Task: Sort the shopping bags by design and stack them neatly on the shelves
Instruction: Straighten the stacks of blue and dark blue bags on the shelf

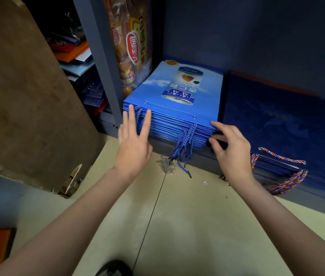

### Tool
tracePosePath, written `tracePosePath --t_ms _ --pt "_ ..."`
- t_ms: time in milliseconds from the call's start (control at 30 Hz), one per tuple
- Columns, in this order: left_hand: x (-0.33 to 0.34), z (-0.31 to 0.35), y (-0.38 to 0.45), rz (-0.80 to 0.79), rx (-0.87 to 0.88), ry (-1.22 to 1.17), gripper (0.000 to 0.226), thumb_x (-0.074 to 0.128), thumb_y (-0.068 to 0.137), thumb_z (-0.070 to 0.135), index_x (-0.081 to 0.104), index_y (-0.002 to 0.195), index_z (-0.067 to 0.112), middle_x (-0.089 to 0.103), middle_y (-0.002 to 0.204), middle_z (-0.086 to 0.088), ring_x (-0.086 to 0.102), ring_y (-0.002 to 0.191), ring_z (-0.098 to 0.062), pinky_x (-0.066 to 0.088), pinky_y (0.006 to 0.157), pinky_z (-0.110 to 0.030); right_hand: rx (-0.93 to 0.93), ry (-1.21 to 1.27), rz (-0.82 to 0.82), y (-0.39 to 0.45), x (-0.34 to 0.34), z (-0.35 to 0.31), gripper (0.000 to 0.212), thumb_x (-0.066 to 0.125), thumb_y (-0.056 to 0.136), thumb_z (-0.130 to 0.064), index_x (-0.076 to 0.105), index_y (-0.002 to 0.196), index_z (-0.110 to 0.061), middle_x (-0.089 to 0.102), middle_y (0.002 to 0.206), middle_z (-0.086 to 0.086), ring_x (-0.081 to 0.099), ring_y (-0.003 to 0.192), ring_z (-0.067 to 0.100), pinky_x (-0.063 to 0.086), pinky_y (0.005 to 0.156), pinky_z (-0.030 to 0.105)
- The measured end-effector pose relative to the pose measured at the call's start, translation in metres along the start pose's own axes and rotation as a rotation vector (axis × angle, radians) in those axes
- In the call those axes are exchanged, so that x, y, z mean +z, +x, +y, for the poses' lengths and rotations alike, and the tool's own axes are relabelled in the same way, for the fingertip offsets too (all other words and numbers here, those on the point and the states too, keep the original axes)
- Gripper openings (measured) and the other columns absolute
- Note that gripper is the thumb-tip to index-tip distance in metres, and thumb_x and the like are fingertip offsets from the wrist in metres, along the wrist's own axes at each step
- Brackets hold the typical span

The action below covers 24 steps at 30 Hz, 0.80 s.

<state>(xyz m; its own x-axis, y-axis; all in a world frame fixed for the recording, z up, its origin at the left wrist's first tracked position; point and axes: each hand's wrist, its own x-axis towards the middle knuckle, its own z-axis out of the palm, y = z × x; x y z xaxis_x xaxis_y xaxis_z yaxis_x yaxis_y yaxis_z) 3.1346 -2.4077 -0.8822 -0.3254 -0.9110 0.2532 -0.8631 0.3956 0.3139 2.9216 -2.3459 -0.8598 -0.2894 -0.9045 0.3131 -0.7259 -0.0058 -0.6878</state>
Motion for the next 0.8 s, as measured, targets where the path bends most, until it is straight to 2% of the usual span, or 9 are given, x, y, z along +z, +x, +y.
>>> tracePosePath --t_ms 100,233,333,367,433,500,567,667,800 --pt "0.002 0.003 -0.002 -0.163 -0.057 0.006 0.079 0.048 0.089 0.007 -0.001 0.15 0.013 -0.01 0.151 -0.031 0.018 0.135 -0.047 0.021 0.112 -0.049 0.038 -0.009 -0.011 0.001 0.0 -0.002 0.044 0.059 0.081 0.012 0.06 0.122 -0.007 0.06 0.102 0.008 0.06 0.082 0.008 0.03 0.082 -0.007" --pt "0.004 0.009 -0.008 -0.179 -0.144 -0.07 0.08 0.048 0.09 0.01 -0.007 0.149 0.01 -0.015 0.151 -0.028 0.013 0.139 -0.044 0.015 0.114 -0.042 0.032 -0.011 -0.041 -0.006 -0.002 0.0 0.048 0.058 0.082 0.011 0.055 0.127 -0.008 0.06 0.109 0.009 0.061 0.089 0.006 0.033 0.085 -0.004" --pt "0.009 0.015 -0.019 -0.26 -0.098 -0.025 0.082 0.046 0.092 0.015 -0.015 0.147 0.01 -0.021 0.15 -0.027 0.004 0.142 -0.038 0.005 0.116 -0.039 -0.12 -0.156 -0.04 -0.018 -0.002 0.006 0.056 0.065 0.08 0.004 0.048 0.131 -0.01 0.052 0.121 0.011 0.059 0.103 0.02 0.041 0.096 0.026" --pt "0.01 0.017 -0.021 -0.28 -0.082 -0.007 0.083 0.046 0.093 0.016 -0.017 0.147 0.011 -0.023 0.149 -0.027 0.001 0.143 -0.036 0.003 0.117 -0.038 -0.182 -0.243 -0.027 -0.021 0.0 0.008 0.06 0.068 0.077 0.002 0.046 0.131 -0.012 0.048 0.124 0.012 0.054 0.105 0.023 0.041 0.096 0.038" --pt "0.013 0.021 -0.024 -0.313 -0.071 0.004 0.083 0.045 0.094 0.018 -0.019 0.146 0.012 -0.025 0.149 -0.027 0.002 0.144 -0.034 0.0 0.117 -0.037 -0.263 -0.394 0.027 -0.026 0.005 0.011 0.064 0.073 0.072 0.0 0.044 0.128 -0.015 0.041 0.123 0.012 0.045 0.102 0.024 0.04 0.09 0.047" --pt "0.016 0.022 -0.023 -0.331 -0.09 -0.007 0.083 0.045 0.094 0.019 -0.019 0.146 0.011 -0.023 0.15 -0.025 0.003 0.144 -0.033 -0.001 0.116 -0.035 -0.286 -0.442 0.1 -0.022 0.006 0.007 0.065 0.076 0.071 -0.005 0.043 0.126 -0.016 0.04 0.119 0.013 0.041 0.099 0.026 0.039 0.085 0.048" --pt "0.019 0.021 -0.023 -0.341 -0.108 -0.016 0.083 0.046 0.094 0.021 -0.018 0.147 0.01 -0.022 0.152 -0.023 -0.003 0.144 -0.031 -0.003 0.116 -0.035 -0.269 -0.466 0.084 -0.012 0.006 0.003 0.073 0.079 0.068 -0.013 0.042 0.131 -0.019 0.04 0.127 0.016 0.039 0.107 0.03 0.036 0.09 0.05" --pt "0.021 0.023 -0.02 -0.369 -0.126 -0.002 0.087 0.05 0.093 0.026 -0.016 0.147 0.011 -0.031 0.149 -0.02 -0.009 0.144 -0.031 -0.004 0.116 -0.036 -0.137 -0.587 -0.122 0.011 0.002 0.003 0.098 0.081 0.067 -0.032 0.024 0.147 -0.027 0.025 0.149 0.016 0.026 0.132 0.033 0.016 0.11 0.052" --pt "0.022 0.029 -0.016 -0.396 -0.164 -0.028 0.089 0.052 0.092 0.029 -0.017 0.148 0.014 -0.035 0.148 -0.017 -0.013 0.143 -0.033 -0.003 0.116 -0.035 -0.028 -0.63 -0.258 0.023 0.006 0.008 0.106 0.077 0.071 -0.038 0.007 0.15 -0.03 0.016 0.153 0.007 0.024 0.137 0.026 0.001 0.114 0.048"
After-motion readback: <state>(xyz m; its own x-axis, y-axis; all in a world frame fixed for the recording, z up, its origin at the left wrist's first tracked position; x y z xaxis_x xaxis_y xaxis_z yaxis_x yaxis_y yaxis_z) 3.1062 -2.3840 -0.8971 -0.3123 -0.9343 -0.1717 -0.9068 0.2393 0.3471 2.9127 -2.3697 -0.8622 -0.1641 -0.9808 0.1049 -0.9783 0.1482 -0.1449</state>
